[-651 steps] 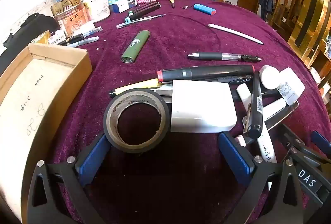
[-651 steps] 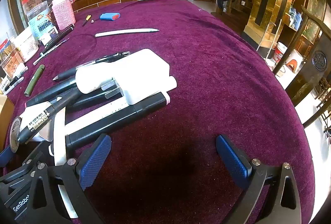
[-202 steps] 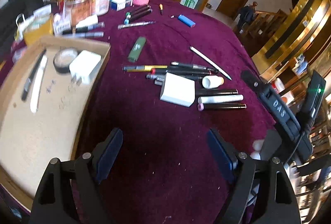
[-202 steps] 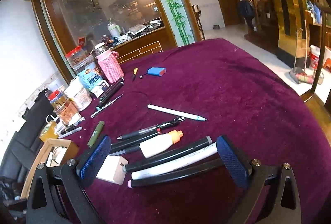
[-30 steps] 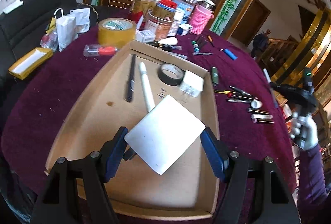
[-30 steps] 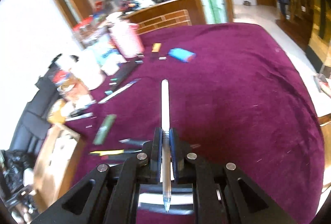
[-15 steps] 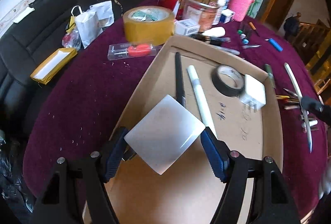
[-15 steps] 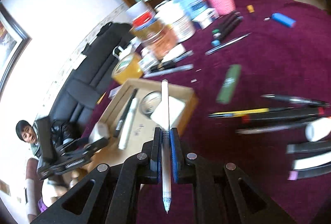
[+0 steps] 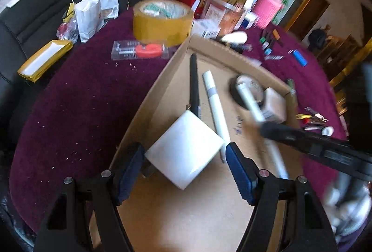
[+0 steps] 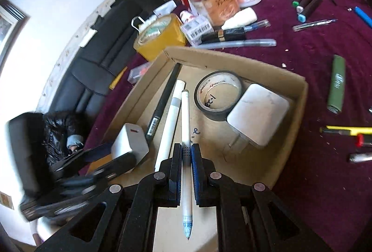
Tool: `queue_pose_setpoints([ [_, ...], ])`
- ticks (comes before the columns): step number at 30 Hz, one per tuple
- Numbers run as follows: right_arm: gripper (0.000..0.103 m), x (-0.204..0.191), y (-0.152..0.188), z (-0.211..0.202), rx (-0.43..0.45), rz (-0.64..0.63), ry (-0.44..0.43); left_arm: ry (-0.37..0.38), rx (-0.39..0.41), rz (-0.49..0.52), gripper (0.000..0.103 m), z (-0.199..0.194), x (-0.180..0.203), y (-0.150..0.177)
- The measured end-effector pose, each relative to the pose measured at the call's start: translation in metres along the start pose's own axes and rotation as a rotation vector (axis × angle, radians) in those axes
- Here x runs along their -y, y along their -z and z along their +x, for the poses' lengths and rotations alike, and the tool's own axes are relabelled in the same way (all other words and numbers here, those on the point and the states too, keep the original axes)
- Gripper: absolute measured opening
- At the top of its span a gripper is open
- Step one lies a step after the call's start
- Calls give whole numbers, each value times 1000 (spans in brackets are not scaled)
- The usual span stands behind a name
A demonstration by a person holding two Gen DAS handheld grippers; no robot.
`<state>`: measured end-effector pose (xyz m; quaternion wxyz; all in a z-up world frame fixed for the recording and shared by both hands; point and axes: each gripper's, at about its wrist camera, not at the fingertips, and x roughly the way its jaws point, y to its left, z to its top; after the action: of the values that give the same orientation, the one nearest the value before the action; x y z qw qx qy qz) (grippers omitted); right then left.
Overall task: Organize rigid objects
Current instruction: 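Lower the card into the tray and open the left tool while the right tool drops the pen in, then grasp the white marker with the left tool while the right tool grasps a black marker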
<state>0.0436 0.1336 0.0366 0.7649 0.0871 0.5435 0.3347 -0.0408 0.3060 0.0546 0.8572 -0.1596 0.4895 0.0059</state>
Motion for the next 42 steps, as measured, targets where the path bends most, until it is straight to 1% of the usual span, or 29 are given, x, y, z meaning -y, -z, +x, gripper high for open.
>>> queue_pose_setpoints([
  [3,10,-2,-8,13,-16,3,20,65,50,-26,77,-24,-9,4],
  [6,11,-2,-16,23,-16,18,27,90,97,-52,78,-43,-19,10],
  [10,15,-2,-17,27,-3,24,50,110,123,-97,80,-58,-29,21],
  [12,22,-1,-14,20,17,31,39,110,130,-106,80,-63,-32,27],
  [13,23,-1,-13,15,30,31,37,109,134,-109,80,-65,-33,31],
  [15,32,-2,-8,-1,72,17,49,106,146,-115,80,-70,-36,37],
  [16,34,-1,-5,-14,102,6,64,102,154,-116,80,-72,-36,39],
  [18,44,3,3,-38,159,-6,86,98,171,-117,80,-77,-36,46],
  [19,46,7,9,-54,197,-8,101,99,177,-119,80,-79,-34,49],
  [21,58,18,20,-81,258,-9,125,120,190,-123,80,-83,-31,56],
  [22,60,28,28,-101,303,-7,154,134,202,-119,80,-85,-27,59],
  [23,64,33,32,-112,328,-3,173,147,214,-112,81,-88,-24,62],
  [25,68,55,48,-145,409,21,247,177,235,-84,87,-92,-11,69],
  [27,74,78,59,-168,459,56,302,189,230,-39,87,-92,7,71],
  [29,74,112,74,-191,501,112,378,190,225,0,87,-92,25,72],
  [32,74,155,91,-214,543,195,423,211,204,41,87,-89,53,75],
  [33,74,176,98,-220,559,239,437,216,194,53,87,-87,61,77],
  [35,74,204,106,-230,586,302,444,220,170,87,87,-82,83,80],
  [38,74,240,118,-235,635,382,414,224,140,140,87,-73,115,85],
  [39,74,251,122,-234,629,416,404,228,132,158,87,-70,125,86],
  [40,74,261,121,-231,594,456,383,233,126,179,87,-66,136,88],
  [42,74,268,118,-231,583,468,328,243,117,211,87,-59,155,91],
])
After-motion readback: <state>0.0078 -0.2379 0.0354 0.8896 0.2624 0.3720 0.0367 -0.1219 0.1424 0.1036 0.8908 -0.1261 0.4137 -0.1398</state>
